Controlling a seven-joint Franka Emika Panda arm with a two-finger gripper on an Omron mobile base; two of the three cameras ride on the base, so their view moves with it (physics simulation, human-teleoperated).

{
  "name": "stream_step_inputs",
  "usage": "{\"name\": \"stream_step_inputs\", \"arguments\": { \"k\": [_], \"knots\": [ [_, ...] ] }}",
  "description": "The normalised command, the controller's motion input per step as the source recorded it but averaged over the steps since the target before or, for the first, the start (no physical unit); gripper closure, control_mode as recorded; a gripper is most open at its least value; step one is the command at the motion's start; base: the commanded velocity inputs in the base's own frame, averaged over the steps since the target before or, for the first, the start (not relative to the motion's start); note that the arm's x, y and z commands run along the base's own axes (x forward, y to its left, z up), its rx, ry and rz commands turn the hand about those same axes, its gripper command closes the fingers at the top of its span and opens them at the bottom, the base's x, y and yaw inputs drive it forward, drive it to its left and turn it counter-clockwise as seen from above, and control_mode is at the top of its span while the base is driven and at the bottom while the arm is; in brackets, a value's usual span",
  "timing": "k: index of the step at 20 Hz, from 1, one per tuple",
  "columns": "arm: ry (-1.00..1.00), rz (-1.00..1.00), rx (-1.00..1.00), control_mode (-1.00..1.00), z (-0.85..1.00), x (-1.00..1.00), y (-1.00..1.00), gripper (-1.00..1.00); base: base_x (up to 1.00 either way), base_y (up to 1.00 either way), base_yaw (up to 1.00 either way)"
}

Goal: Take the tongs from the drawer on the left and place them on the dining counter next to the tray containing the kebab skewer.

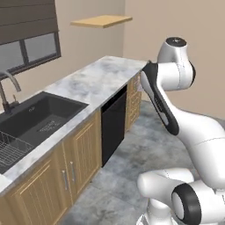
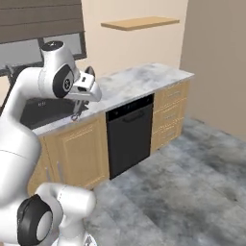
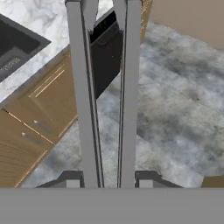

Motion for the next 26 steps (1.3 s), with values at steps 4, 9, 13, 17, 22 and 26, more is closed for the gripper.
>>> {"name": "stream_step_inputs", "arguments": {
  "k": [4, 9, 13, 17, 22, 26],
  "knots": [
    [0.0, 0.0, 0.0, 1.0, 0.0, 0.0, 0.0, 1.0, -0.16, -0.29, -0.39],
    [0.0, 0.0, 0.0, 1.0, 0.0, 0.0, 0.0, 1.0, 0.0, -0.2, -0.36],
    [0.0, 0.0, 0.0, 1.0, 0.0, 0.0, 0.0, 1.0, 0.0, -0.01, -0.35],
    [0.0, 0.0, 0.0, 1.0, 0.0, 0.0, 0.0, 1.0, 0.14, 0.09, -0.34],
    [0.0, 0.0, 0.0, 1.0, 0.0, 0.0, 0.0, 1.0, 0.44, 0.4, -0.25],
    [0.0, 0.0, 0.0, 1.0, 0.0, 0.0, 0.0, 1.0, 0.44, 0.57, -0.19]
  ]
}}
